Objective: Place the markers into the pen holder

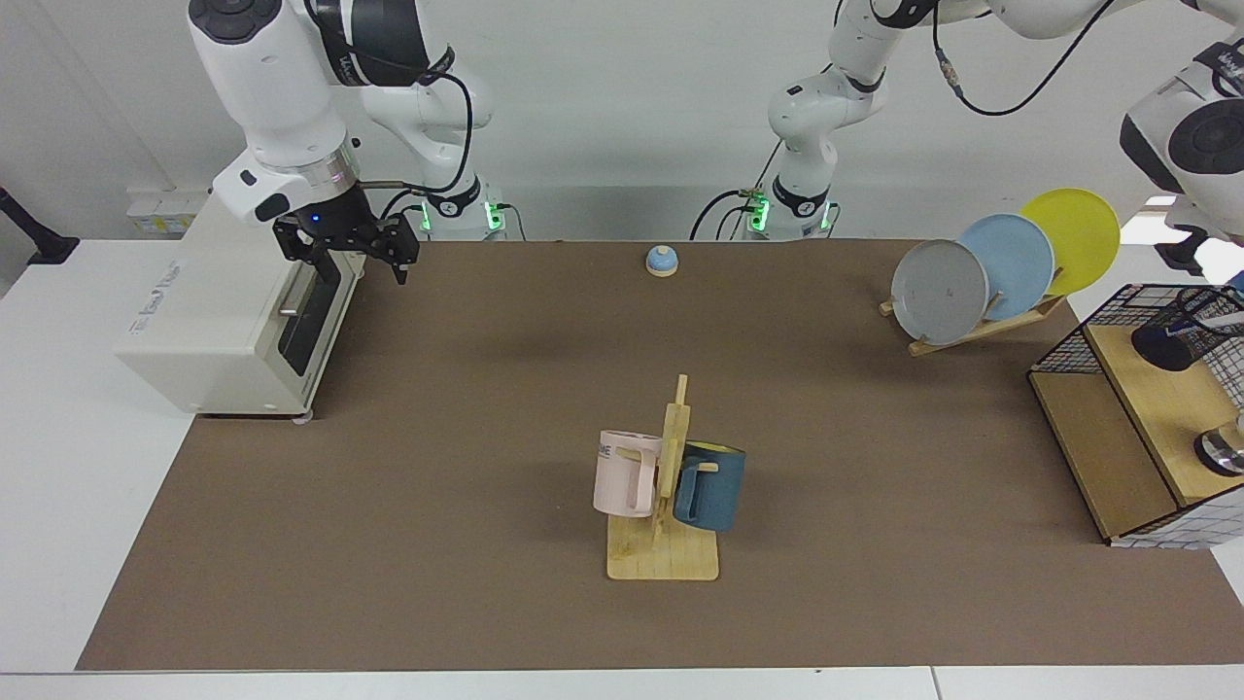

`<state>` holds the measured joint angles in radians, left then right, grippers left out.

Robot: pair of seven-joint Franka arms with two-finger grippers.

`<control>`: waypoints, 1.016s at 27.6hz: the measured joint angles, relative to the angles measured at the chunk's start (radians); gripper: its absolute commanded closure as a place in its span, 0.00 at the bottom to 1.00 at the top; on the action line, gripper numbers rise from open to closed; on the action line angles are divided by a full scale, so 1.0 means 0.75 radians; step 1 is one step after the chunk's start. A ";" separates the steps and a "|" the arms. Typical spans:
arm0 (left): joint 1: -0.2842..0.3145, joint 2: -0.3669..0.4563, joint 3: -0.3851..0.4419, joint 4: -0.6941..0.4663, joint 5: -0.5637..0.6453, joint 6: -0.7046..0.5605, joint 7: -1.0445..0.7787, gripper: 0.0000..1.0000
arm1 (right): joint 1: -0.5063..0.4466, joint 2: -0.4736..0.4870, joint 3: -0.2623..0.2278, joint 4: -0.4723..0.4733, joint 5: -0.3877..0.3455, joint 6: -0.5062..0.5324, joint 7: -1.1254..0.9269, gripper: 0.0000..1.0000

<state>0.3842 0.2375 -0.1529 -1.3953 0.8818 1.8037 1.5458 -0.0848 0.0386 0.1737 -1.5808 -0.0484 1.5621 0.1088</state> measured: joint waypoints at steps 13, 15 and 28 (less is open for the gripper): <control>-0.004 -0.074 -0.140 0.022 -0.424 -0.365 -0.937 0.00 | 0.000 0.000 0.000 0.000 0.000 0.000 0.000 0.00; -0.004 -0.086 -0.180 0.022 -0.472 -0.407 -1.063 0.00 | 0.000 0.000 0.000 0.000 0.000 0.000 0.000 0.00; -0.018 -0.097 -0.368 0.017 -0.815 -0.545 -1.738 0.00 | 0.000 0.000 0.000 0.000 0.000 0.000 0.000 0.00</control>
<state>0.3710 0.1646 -0.4289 -1.3825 0.2706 1.3950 0.2426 -0.0848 0.0382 0.1737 -1.5809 -0.0484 1.5621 0.1088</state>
